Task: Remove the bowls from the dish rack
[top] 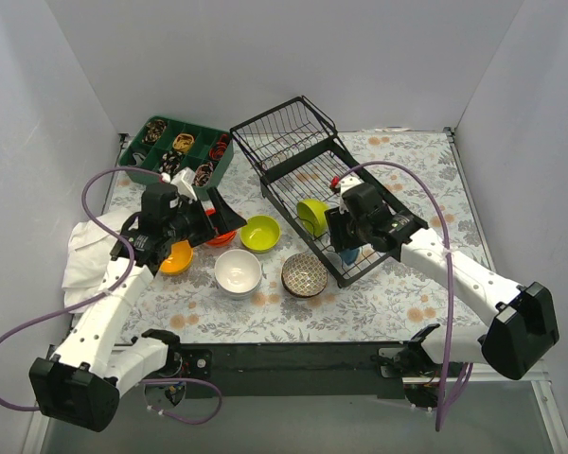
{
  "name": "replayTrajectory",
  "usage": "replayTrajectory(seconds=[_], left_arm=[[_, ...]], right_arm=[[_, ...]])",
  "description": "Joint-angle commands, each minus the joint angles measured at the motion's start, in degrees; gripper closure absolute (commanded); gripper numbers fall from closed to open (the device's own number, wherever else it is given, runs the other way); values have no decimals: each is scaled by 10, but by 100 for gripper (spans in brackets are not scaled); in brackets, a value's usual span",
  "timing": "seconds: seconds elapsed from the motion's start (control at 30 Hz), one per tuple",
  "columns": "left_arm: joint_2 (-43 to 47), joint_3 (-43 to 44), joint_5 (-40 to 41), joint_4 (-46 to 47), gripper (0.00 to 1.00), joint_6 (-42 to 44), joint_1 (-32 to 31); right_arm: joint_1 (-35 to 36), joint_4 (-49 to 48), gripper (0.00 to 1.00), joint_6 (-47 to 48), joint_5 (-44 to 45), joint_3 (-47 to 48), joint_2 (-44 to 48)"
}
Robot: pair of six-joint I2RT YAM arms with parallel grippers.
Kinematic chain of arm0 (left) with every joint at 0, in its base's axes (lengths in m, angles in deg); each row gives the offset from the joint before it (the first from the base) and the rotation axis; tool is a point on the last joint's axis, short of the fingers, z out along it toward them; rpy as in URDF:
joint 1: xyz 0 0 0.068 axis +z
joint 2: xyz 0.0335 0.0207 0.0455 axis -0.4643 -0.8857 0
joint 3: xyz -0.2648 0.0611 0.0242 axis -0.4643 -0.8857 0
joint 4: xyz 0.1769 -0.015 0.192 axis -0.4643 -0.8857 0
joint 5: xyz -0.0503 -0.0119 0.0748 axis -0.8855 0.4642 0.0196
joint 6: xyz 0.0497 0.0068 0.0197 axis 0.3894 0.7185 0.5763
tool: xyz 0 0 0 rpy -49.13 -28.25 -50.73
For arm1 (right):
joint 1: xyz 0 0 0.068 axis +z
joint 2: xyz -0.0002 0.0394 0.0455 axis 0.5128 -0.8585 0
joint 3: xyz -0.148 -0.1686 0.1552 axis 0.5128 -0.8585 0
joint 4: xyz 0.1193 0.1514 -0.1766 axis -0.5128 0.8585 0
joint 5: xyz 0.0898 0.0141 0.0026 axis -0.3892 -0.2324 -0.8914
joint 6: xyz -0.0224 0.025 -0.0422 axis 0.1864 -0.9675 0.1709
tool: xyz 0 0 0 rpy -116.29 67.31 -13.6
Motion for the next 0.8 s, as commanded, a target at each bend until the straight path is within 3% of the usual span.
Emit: replayTrajectory(seconds=[0.0, 0.2, 0.33, 0.77], left_arm=[[-6, -3, 18, 48, 2, -26, -47], [-20, -21, 42, 129, 2, -49, -123], [-33, -19, 67, 178, 2, -51, -159], [-65, -31, 113, 253, 7, -42, -223]], right_arm=[[-2, -9, 99, -8, -11, 51, 30], [-2, -11, 99, -26, -59, 110, 49], [-2, -38, 99, -62, -136, 124, 66], [-2, -204, 99, -206, -307, 67, 110]])
